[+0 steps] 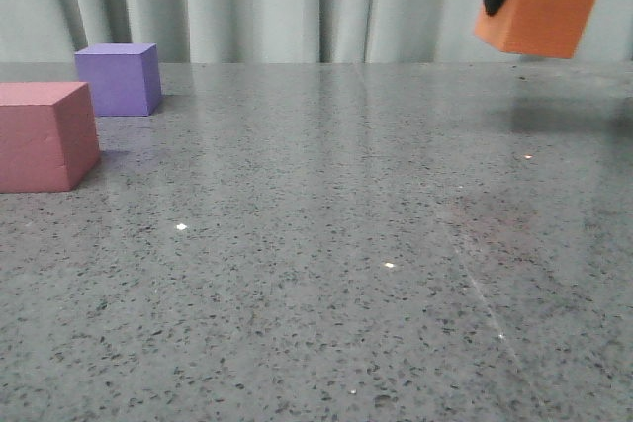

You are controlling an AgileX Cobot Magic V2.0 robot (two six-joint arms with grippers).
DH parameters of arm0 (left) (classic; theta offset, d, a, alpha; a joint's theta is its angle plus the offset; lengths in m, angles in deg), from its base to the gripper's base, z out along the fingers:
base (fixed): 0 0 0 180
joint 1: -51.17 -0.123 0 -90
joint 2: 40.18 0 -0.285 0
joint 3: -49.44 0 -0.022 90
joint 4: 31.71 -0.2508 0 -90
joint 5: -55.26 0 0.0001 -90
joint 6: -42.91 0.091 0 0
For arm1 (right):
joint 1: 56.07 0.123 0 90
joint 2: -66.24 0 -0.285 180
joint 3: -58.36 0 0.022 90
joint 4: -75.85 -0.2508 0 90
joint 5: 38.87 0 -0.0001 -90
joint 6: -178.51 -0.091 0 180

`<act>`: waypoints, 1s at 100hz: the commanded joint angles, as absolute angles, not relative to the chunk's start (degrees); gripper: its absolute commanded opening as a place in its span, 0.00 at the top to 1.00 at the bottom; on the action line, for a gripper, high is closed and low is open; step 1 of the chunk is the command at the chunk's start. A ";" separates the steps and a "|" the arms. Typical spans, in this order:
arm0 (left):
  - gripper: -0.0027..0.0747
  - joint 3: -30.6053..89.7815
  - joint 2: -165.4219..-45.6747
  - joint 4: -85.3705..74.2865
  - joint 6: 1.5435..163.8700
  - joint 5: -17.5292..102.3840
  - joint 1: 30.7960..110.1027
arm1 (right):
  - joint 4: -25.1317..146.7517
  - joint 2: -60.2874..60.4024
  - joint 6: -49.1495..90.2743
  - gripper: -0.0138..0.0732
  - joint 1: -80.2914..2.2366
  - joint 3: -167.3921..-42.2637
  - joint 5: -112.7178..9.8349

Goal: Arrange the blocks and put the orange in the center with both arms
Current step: 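Close the right gripper on the orange cube and lift it, then carry the orange cube toward the table center and lower it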

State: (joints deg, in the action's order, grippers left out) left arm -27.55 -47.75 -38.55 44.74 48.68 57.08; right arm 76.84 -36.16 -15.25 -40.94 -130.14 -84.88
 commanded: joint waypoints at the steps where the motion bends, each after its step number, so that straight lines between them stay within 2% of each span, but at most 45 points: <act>1: 0.99 -30.62 -45.87 -38.45 44.33 53.23 56.91 | 76.88 -34.43 -17.67 0.49 -38.09 -133.44 -82.82; 23: 0.99 -30.62 -45.87 -38.45 44.33 53.23 56.91 | 84.13 -39.30 -28.36 0.49 -29.71 -138.60 -83.25; 53: 0.99 -30.62 -45.87 -38.45 44.33 53.23 56.91 | 94.46 -48.78 -42.11 0.49 -20.29 -147.54 -90.12; 91: 0.99 -30.62 -45.87 -38.45 44.33 53.23 56.91 | 94.32 -55.42 -46.71 0.49 -16.34 -152.90 -91.45; 100: 0.99 -30.62 -45.87 -38.45 44.33 53.23 56.91 | 93.89 -55.71 -46.71 0.46 -16.23 -152.90 -91.45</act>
